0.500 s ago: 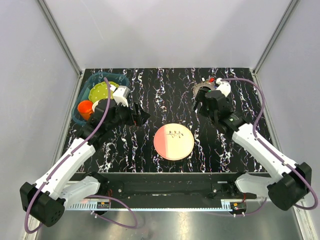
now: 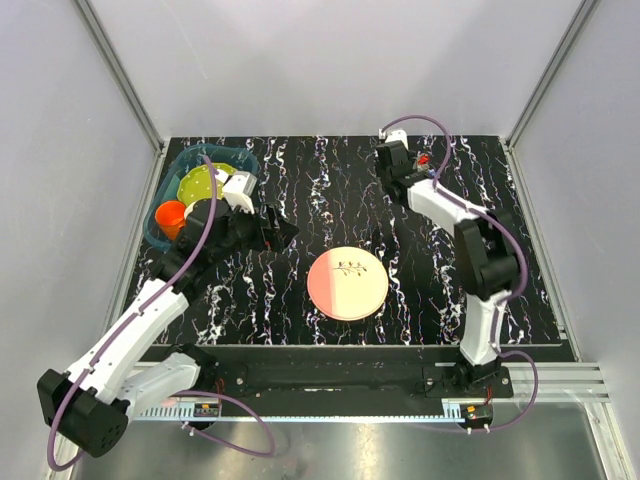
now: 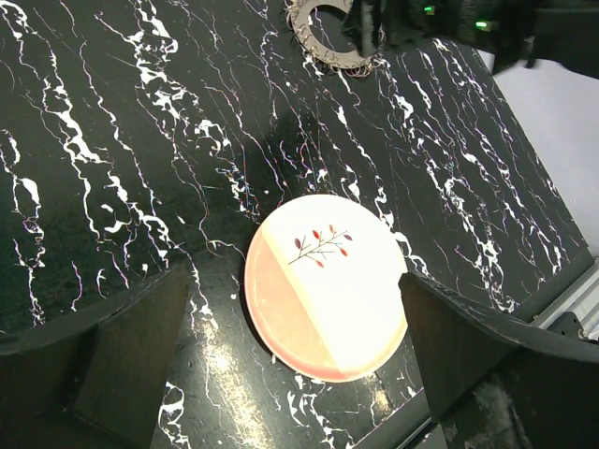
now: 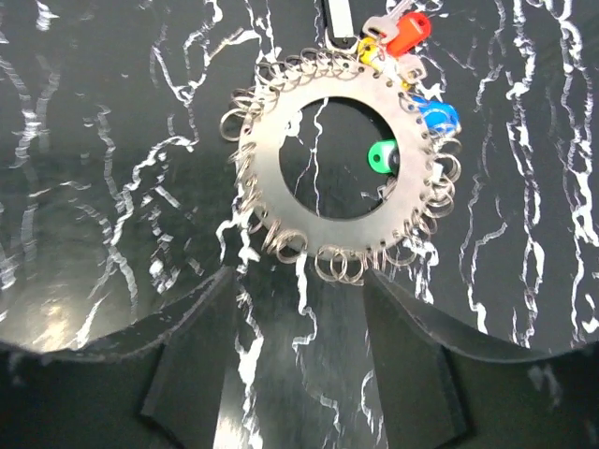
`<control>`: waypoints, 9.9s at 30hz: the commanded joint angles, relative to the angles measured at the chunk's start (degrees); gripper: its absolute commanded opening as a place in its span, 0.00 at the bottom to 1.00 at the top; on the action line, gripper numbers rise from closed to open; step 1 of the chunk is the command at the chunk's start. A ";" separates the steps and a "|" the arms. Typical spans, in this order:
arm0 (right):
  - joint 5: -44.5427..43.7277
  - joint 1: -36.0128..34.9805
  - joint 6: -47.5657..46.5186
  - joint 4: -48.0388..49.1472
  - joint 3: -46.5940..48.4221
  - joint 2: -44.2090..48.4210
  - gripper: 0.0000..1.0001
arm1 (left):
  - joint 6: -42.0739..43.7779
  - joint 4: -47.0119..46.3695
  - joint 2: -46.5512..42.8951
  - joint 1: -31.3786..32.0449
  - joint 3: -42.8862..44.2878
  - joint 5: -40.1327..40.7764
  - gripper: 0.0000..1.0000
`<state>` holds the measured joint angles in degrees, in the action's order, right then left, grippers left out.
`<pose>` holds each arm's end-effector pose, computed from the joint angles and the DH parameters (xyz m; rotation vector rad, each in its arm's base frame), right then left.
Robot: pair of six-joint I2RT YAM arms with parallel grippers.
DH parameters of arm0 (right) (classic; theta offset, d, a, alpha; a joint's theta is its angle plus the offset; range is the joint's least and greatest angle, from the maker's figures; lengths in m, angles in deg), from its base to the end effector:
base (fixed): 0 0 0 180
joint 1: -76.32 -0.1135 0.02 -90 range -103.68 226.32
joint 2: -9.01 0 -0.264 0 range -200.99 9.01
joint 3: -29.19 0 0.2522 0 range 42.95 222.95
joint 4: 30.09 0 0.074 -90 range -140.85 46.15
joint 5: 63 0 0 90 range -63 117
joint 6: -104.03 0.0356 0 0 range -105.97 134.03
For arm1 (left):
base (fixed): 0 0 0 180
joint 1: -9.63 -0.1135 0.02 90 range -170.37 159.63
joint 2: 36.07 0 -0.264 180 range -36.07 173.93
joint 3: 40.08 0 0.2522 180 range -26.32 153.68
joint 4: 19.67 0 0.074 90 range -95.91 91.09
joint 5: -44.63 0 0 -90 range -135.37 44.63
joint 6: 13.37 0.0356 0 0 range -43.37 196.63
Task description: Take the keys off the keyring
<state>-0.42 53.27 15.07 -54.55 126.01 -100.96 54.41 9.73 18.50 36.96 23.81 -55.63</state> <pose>0.4107 0.1570 0.2398 -0.1566 2.1518 -0.2912 0.1910 -0.1058 0.3320 0.2130 1.9774 -0.7434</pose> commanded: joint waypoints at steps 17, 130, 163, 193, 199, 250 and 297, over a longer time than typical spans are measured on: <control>15.99 6.44 -7.45 -11.27 22.93 -21.33 0.49 | 0.07 -2.54 1.16 0.09 0.76 -1.25 0.99; 39.28 0.28 5.82 8.68 -15.66 32.44 0.70 | -0.94 -13.38 51.37 -4.39 38.47 -28.75 0.00; 87.89 1.34 3.97 -7.32 -9.32 26.30 0.52 | 21.78 1.94 23.57 -4.30 22.82 -51.00 0.00; 65.56 0.20 43.60 62.00 -24.53 37.03 0.00 | -22.60 -44.80 5.46 -18.73 -0.99 -43.62 0.91; 64.86 0.11 48.35 70.45 -26.64 34.74 0.00 | -23.84 -49.39 7.04 -11.53 -0.39 -42.56 0.91; 67.85 -0.15 28.49 47.70 -41.23 42.83 0.49 | -16.71 -42.00 11.88 -1.58 1.82 -30.44 0.00; 40.96 -18.79 -0.33 70.64 -47.56 28.94 0.44 | -24.89 -40.51 4.59 -5.27 1.90 -21.47 0.00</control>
<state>43.25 35.52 17.50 12.47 76.46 -71.78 28.86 -28.06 25.36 31.72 24.43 -78.91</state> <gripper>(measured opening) 0.459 0.231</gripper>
